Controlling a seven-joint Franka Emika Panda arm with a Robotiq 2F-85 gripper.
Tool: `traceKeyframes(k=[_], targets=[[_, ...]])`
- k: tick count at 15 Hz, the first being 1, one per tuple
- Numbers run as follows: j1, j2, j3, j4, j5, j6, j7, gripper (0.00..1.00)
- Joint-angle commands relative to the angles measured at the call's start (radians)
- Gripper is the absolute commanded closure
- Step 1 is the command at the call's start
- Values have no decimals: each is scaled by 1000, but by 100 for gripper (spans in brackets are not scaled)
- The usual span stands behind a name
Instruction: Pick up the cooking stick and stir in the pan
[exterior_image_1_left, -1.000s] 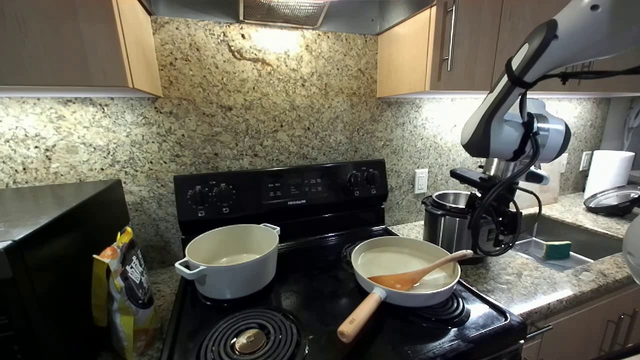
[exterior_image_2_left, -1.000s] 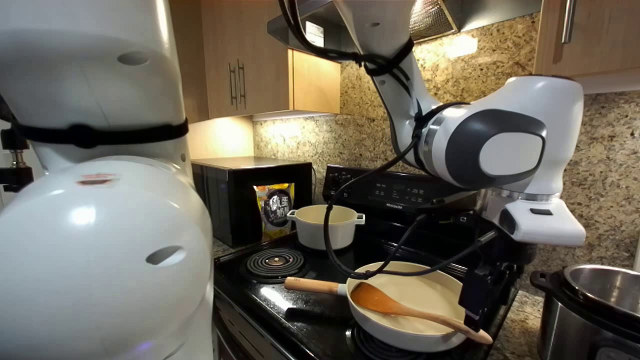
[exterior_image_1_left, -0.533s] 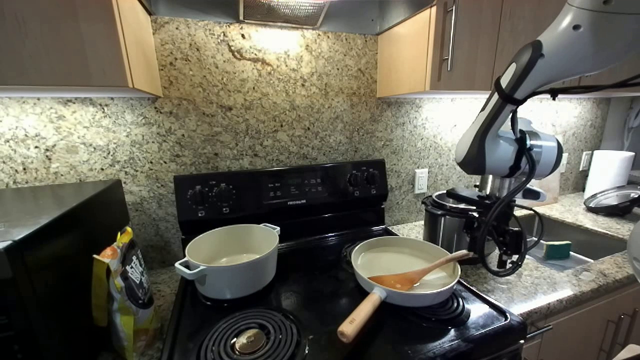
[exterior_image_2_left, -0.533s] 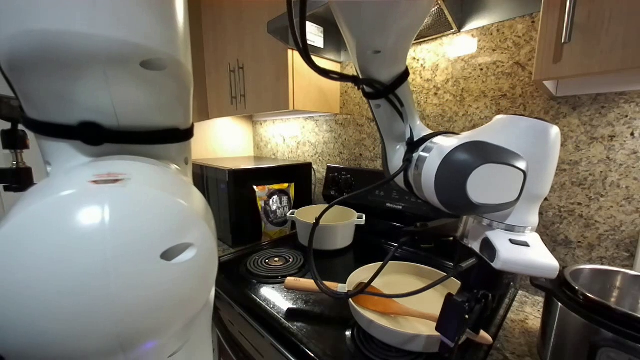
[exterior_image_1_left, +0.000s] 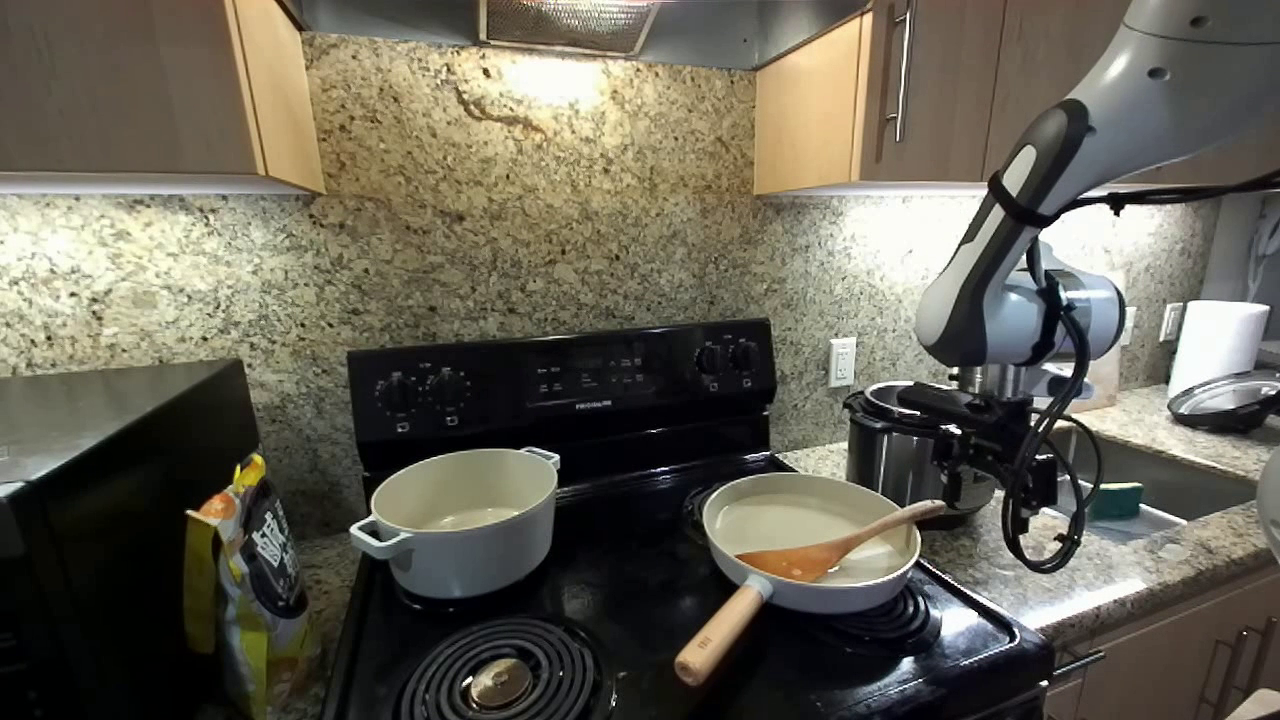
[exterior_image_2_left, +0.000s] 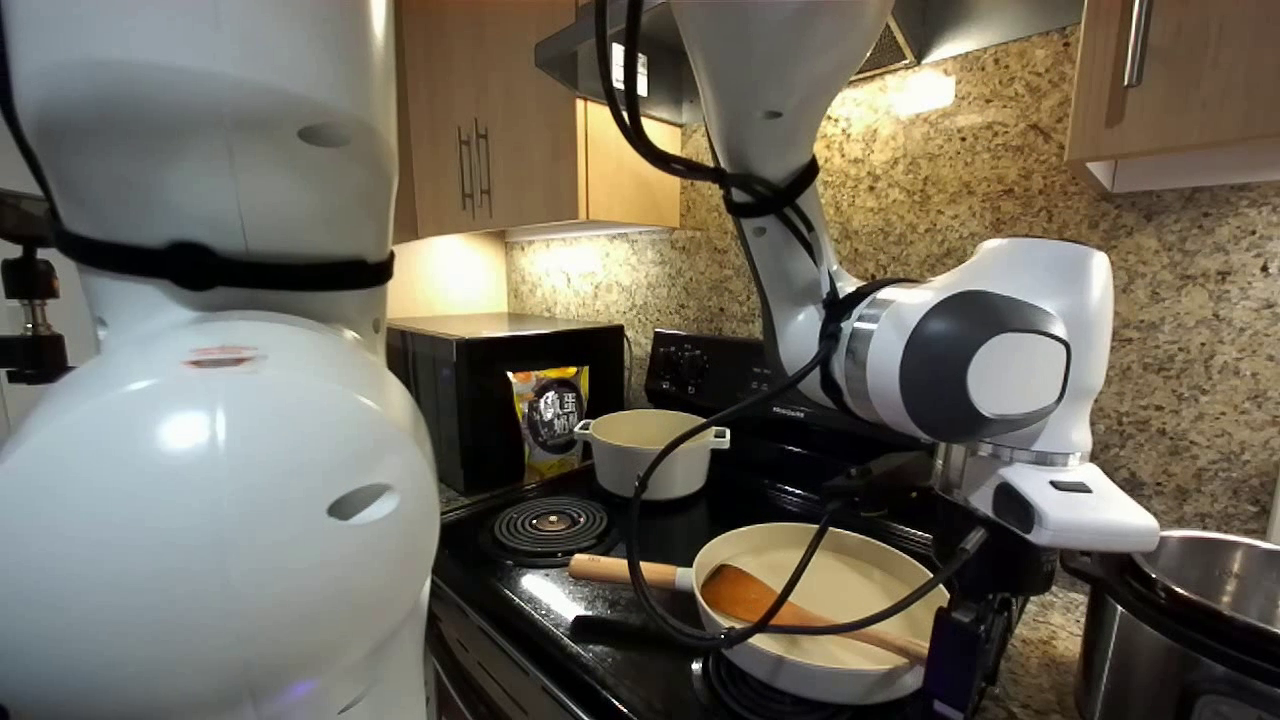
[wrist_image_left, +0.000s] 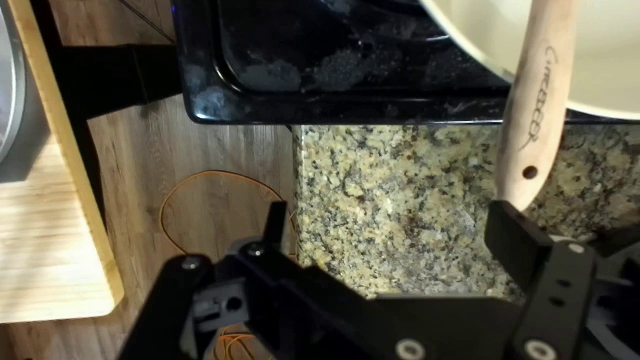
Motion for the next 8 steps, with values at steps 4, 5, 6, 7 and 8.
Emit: traceKeyframes(k=[4, 5, 6, 7, 8], targets=[[38, 14, -6, 26, -15, 91, -16, 0], [42, 20, -6, 37, -18, 92, -13, 0], [47, 29, -5, 48, -13, 91, -16, 0], [51, 37, -4, 58, -8, 88, -20, 0], [56, 47, -2, 70, 0, 83, -26, 0]])
